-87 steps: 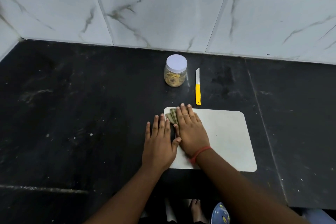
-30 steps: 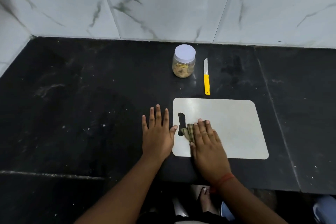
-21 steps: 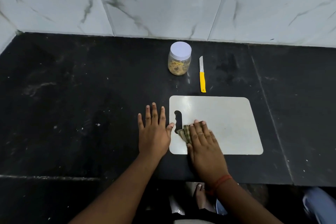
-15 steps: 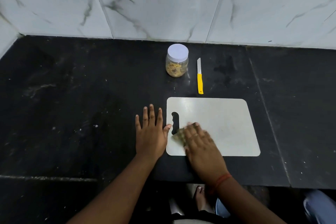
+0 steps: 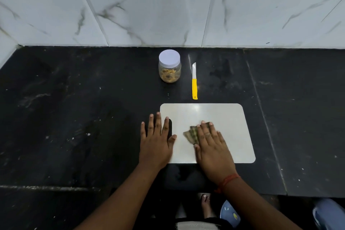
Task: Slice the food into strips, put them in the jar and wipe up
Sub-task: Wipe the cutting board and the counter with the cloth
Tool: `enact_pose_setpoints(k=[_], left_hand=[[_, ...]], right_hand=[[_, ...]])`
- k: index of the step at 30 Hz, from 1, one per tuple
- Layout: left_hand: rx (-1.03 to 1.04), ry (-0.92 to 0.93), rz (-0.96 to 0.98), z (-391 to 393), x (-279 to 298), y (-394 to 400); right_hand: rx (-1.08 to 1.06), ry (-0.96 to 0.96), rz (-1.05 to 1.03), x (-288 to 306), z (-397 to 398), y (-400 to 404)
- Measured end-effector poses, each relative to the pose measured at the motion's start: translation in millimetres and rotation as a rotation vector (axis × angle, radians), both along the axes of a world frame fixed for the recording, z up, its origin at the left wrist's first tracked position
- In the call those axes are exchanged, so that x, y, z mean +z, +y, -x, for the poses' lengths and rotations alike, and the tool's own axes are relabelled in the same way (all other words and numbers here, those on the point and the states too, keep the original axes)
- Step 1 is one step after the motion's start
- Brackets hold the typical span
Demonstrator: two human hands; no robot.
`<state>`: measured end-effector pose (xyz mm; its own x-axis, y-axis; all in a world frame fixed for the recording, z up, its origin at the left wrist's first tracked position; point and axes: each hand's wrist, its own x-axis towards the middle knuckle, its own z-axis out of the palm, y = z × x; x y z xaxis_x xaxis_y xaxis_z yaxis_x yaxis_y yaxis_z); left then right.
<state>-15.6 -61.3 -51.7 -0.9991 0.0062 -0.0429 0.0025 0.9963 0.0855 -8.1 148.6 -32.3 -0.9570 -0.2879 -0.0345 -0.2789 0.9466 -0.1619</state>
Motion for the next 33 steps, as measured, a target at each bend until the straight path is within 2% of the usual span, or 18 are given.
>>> enact_pose_setpoints(k=[2, 3, 5, 6, 7, 10, 11, 14, 15, 18, 19, 23, 24, 26, 27, 30, 31, 33], left_hand=[[-0.011, 0.001, 0.005, 0.6, -0.1, -0.2], [-0.014, -0.001, -0.001, 1.0, -1.0, 0.7], [-0.010, -0.004, -0.001, 0.7, -2.3, -0.2], [-0.009, -0.005, -0.001, 0.7, -2.4, -0.3], [-0.006, -0.004, -0.006, 0.7, -2.3, -0.9], [0.004, 0.003, -0.014, 1.3, -2.2, 0.3], [0.004, 0.003, -0.021, 1.3, -2.1, 0.7], [-0.001, 0.005, -0.018, 0.8, -2.3, -0.2], [0.001, 0.008, -0.014, 0.7, -2.3, -0.7], [0.005, 0.011, -0.012, 0.0, -1.4, 0.9], [0.005, 0.015, -0.013, 0.1, -1.2, 0.8], [-0.002, 0.001, 0.001, 0.2, -0.2, 0.3], [-0.001, 0.003, 0.001, 0.1, 0.5, 0.3], [0.008, 0.003, 0.004, 0.0, 1.2, 0.7], [0.012, 0.004, 0.006, 0.3, 2.2, 2.2], [-0.040, 0.012, 0.003, 5.6, 8.4, 17.1], [-0.071, 0.021, -0.002, 9.1, 10.2, 25.0], [-0.116, 0.028, -0.015, 15.2, 10.9, 40.4]], right_hand=[[-0.119, -0.010, 0.039, 1.5, 2.6, -2.4], [-0.058, -0.008, 0.039, 0.0, 0.1, -6.5], [0.196, 0.026, 0.005, -2.8, -3.2, -8.5], [0.241, 0.030, 0.001, -2.2, 1.4, -1.1], [0.194, 0.025, 0.004, -1.6, 8.4, 7.6], [-0.150, 0.006, 0.031, -0.1, 17.1, 20.2], [-0.144, 0.012, 0.032, -1.2, 13.4, 16.4], [0.165, 0.046, -0.004, -5.0, 4.4, 23.3], [0.178, 0.051, -0.009, -5.3, 9.7, 34.9], [-0.184, 0.026, 0.033, -2.9, 21.1, 56.2], [-0.224, 0.020, 0.040, -3.2, 18.8, 51.7], [0.124, 0.040, 0.011, -4.0, 7.9, 40.9], [0.071, 0.028, 0.014, -3.6, 11.4, 44.2], [-0.166, 0.010, 0.053, -0.4, 14.3, 42.5], [-0.189, 0.005, 0.058, -0.5, 11.9, 36.2], [0.177, 0.050, 0.011, -4.5, 5.3, 29.6], [0.191, 0.049, 0.014, -3.5, 10.2, 35.3], [-0.072, 0.012, 0.060, -0.7, 20.4, 44.2]])
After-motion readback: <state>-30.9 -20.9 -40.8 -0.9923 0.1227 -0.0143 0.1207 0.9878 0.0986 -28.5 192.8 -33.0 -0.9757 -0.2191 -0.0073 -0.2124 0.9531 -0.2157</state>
